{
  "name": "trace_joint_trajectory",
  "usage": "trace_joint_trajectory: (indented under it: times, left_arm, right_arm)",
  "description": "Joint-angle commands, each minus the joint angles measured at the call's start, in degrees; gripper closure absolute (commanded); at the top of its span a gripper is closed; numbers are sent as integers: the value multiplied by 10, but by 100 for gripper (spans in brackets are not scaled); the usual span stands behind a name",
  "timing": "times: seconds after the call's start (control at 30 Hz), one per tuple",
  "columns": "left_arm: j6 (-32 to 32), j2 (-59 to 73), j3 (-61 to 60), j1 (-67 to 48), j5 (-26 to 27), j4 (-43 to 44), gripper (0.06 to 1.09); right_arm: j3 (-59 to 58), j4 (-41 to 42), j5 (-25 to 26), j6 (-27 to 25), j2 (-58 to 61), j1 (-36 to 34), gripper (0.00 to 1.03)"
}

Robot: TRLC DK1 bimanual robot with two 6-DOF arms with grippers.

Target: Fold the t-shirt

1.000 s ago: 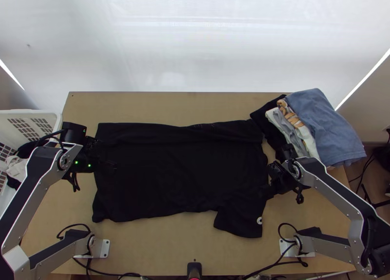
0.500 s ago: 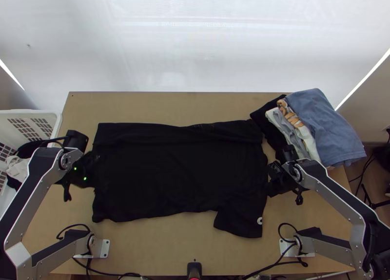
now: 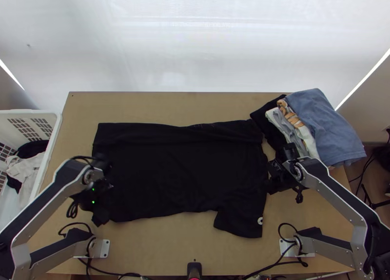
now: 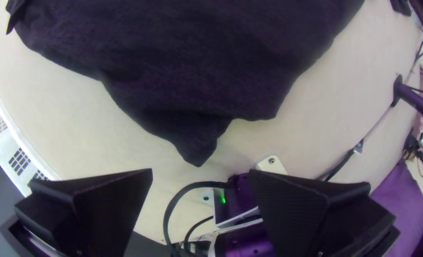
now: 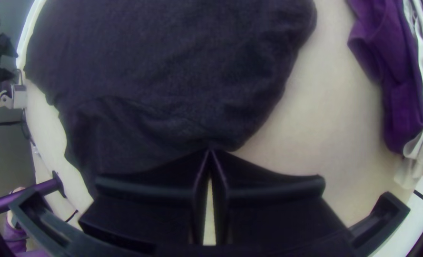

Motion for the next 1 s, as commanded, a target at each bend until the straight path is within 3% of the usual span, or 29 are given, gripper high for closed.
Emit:
trace_joint_trajectory:
  times: [0.0, 0.33, 0.47, 0.5, 0.6, 0.77, 0.97]
  left_arm:
    - [4, 13, -56, -57, -34, 37, 11]
    - [11, 48, -82, -66, -33, 94, 14]
    - [10, 59, -99, -66, -34, 117, 32]
    - [7, 63, -103, -65, -34, 125, 43]
    - [-7, 71, -110, -56, -43, 163, 94]
    - [6, 45, -125, -52, -53, 201, 105]
    - [70, 4, -101, 54, -72, 200, 105]
  right_arm:
    - [6, -1, 0, 0, -5, -4, 100]
    - [12, -3, 0, 2, -10, -5, 100]
    - [17, -6, 0, 2, -12, -6, 100]
    - [18, -7, 0, 2, -13, -6, 100]
    - [23, -7, 0, 5, -15, -10, 100]
    - [35, -29, -1, 4, -15, -21, 100]
    - [49, -46, -1, 0, -16, -48, 100]
